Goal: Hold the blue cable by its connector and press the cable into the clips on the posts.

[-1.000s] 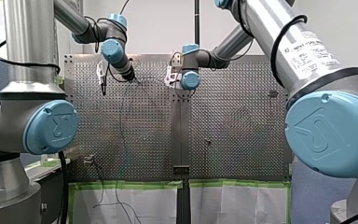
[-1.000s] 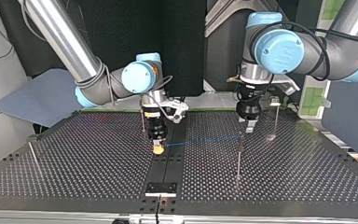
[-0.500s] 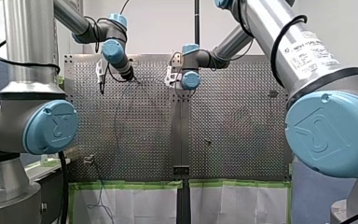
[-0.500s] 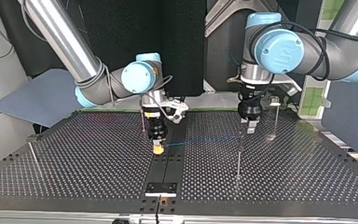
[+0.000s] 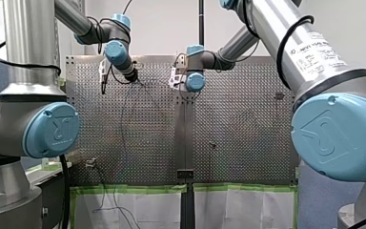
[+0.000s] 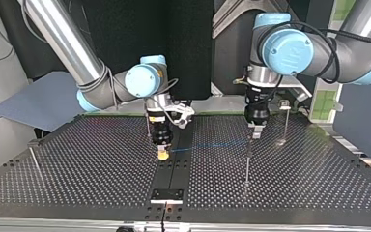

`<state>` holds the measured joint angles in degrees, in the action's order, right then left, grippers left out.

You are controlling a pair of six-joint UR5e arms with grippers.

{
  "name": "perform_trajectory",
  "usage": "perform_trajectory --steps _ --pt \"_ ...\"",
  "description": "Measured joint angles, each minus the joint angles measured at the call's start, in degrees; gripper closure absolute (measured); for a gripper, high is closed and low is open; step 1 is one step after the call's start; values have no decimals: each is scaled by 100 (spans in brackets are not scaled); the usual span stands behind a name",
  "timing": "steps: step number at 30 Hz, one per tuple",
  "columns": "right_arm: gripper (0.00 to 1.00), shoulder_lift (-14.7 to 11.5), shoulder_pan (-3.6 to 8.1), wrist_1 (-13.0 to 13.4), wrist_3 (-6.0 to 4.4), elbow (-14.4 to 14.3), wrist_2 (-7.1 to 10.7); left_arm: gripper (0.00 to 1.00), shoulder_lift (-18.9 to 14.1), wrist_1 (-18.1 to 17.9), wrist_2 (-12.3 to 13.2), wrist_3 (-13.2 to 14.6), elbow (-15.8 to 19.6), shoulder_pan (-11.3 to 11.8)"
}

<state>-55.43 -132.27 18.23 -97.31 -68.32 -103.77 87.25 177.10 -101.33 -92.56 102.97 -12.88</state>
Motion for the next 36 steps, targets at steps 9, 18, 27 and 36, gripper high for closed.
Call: perform_trajectory --steps 9,18,27,36 --pt "100 0 18 -6 -1 39 13 0 45 -356 82 101 0 -189" --pt "100 4 28 -11 -1 41 14 0 458 -736 23 2 -1 -388" --pt "100 2 30 -9 -1 41 39 0 649 -1150 -361 -152 -6 -509" --pt "100 6 30 -3 -1 41 43 0 789 -1256 -488 -217 -63 -533"
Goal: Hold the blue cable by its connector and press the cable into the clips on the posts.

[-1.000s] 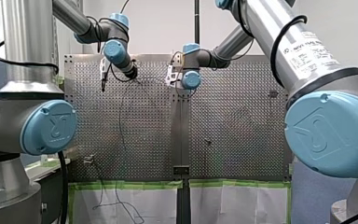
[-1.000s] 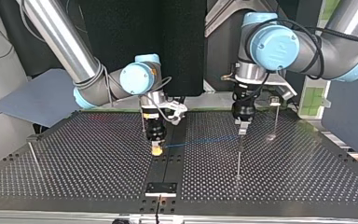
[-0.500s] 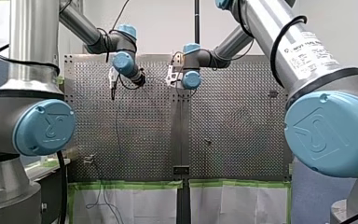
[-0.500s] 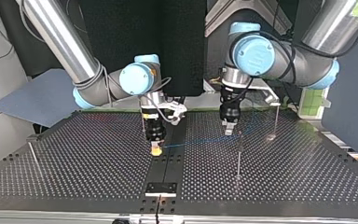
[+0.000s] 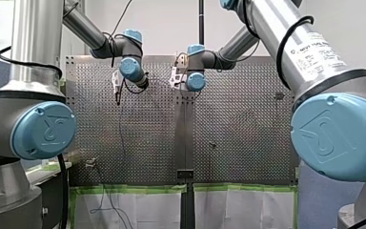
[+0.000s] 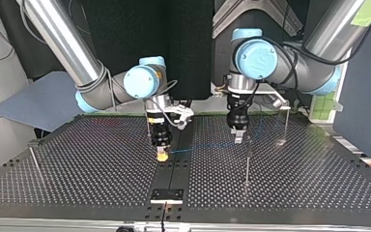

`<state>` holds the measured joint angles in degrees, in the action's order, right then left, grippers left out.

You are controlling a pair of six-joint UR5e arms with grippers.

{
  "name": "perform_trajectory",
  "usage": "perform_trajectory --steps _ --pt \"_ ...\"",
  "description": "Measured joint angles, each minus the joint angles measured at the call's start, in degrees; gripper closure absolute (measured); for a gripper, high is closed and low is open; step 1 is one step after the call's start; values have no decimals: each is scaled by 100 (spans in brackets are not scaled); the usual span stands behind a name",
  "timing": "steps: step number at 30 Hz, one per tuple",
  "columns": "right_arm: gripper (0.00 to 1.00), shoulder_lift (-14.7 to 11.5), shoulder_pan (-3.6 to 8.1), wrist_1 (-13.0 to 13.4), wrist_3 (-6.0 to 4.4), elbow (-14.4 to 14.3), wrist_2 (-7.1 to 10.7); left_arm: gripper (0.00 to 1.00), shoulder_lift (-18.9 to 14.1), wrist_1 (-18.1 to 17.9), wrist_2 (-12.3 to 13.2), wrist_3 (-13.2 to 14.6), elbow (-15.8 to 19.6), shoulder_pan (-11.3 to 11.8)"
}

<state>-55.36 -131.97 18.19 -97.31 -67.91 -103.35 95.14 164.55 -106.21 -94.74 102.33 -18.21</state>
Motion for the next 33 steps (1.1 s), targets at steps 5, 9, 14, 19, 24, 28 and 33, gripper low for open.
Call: perform_trajectory --steps 5,9,14,19,24,28,33 --pt "100 2 0 1 0 0 3 0 239 26 -33 -37 -226 -100" --pt "100 2 0 4 0 0 6 0 336 -18 -161 -69 -427 -166" --pt "100 4 0 9 0 0 6 0 357 -41 -271 -110 -631 -188" --pt "100 9 2 9 0 0 7 0 364 -56 -302 -145 -740 -172" --pt "100 10 4 10 0 0 9 0 432 -81 -279 -154 -768 -149" --pt "100 10 5 3 0 0 16 0 526 -87 -266 -151 -796 -147" --pt "100 11 5 -6 0 0 23 0 550 -101 -293 -143 -803 -142"
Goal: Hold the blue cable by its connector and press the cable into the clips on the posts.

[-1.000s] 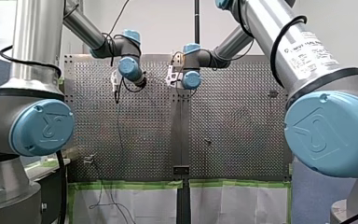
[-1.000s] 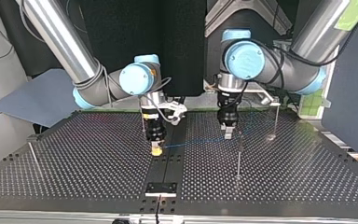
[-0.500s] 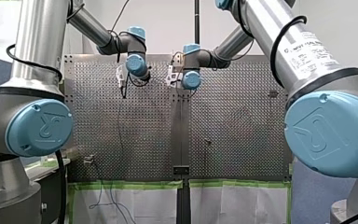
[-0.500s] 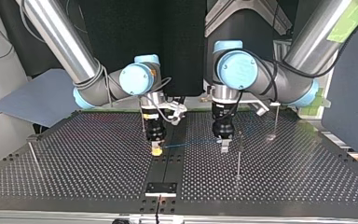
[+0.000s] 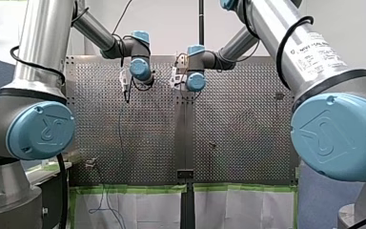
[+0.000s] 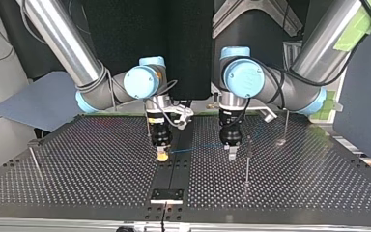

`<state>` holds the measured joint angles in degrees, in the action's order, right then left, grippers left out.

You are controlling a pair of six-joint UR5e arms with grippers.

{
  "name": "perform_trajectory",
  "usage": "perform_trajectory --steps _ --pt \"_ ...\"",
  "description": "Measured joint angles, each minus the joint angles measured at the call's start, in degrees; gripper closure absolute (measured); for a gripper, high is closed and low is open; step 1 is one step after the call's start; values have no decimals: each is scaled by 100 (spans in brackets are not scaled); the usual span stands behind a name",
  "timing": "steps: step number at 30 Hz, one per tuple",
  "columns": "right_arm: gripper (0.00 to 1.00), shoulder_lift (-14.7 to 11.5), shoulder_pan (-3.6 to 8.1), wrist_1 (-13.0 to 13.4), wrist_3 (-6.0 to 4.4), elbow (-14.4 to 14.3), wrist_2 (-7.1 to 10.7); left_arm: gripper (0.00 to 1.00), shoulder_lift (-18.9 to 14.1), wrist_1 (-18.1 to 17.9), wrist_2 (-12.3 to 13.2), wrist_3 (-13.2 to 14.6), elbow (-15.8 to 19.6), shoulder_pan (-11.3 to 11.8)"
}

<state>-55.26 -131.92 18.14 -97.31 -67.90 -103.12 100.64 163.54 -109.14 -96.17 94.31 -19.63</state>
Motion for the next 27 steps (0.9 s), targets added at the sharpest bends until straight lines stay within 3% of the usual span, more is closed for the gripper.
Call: perform_trajectory --steps 7,8,9,10,11,12,13,14,15,17,19,27 --pt "100 -2 0 -2 3 0 1 0 2 -28 -18 31 -1 -4" --pt "100 -2 0 -2 4 0 1 8 2 -37 -27 43 -1 -4" --pt "100 -2 0 -2 5 0 2 8 3 -49 -43 55 -1 -6" --pt "100 -1 0 -2 6 0 2 14 2 -71 -74 71 -1 -11" --pt "100 -1 0 -2 7 0 2 41 2 -92 -103 84 -1 -16" --pt "100 -1 0 -2 8 0 1 41 3 -114 -134 95 -1 -21" --pt "100 -1 0 -2 8 0 1 53 3 -141 -168 106 -1 -29" --pt "100 -1 0 -2 8 0 2 72 2 -156 -186 112 -1 -35" --pt "100 0 -1 -2 8 0 2 72 3 -167 -200 116 -1 -40" --pt "100 0 0 -2 8 0 1 95 3 -181 -220 121 -2 -52" --pt "100 0 2 -2 9 0 2 100 3 -186 -230 123 -2 -62" --pt "100 1 -1 -6 3 0 1 100 3 -185 -243 133 -1 -83"
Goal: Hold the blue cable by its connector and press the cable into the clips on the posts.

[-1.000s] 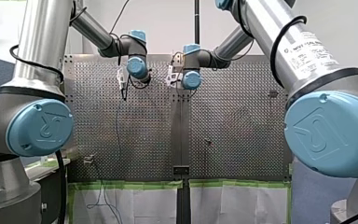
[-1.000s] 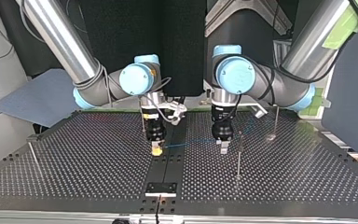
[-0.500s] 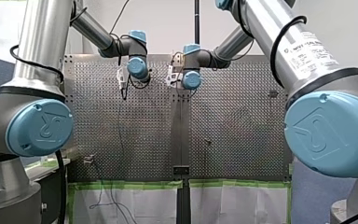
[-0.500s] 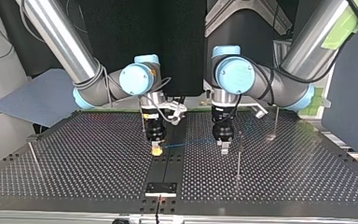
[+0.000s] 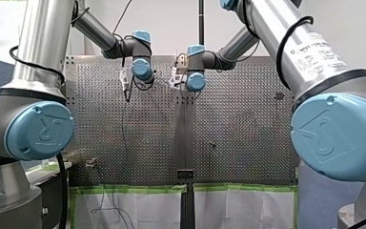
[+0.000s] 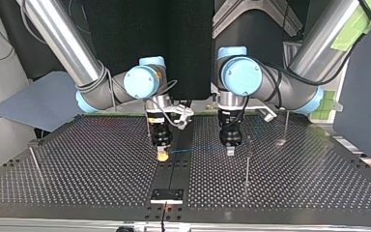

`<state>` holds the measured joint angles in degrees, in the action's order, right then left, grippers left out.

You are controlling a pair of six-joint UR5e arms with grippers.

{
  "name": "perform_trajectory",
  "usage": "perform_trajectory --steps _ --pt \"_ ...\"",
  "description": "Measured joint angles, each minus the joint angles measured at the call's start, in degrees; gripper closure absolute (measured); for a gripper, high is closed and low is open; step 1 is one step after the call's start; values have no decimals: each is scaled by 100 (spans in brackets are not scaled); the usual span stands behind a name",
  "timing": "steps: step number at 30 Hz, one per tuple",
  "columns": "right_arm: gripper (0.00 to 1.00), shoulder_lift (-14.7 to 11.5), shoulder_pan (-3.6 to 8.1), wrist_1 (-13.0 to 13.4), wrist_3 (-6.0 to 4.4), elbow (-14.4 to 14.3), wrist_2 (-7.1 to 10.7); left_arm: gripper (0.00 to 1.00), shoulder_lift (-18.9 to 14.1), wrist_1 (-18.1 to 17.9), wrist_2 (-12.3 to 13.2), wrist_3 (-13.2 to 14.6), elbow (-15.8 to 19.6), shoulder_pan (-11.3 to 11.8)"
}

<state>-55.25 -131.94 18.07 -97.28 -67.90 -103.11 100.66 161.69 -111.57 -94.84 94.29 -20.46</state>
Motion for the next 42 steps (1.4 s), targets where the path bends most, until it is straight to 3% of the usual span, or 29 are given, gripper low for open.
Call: perform_trajectory --steps 8,16,28,34,42 --pt "100 0 2 -13 -15 0 0 100 0 -4 -88 26 0 -18" --pt "100 -1 57 -102 -186 -42 1 100 77 -63 -106 18 0 -127" --pt "100 -2 240 -113 -227 -481 -17 100 560 -138 -163 59 0 -379" --pt "100 -1 355 -104 -164 -785 -5 100 600 -197 -302 82 2 -536" --pt "100 0 463 -106 44 -1219 52 100 699 -204 -411 93 3 -729"
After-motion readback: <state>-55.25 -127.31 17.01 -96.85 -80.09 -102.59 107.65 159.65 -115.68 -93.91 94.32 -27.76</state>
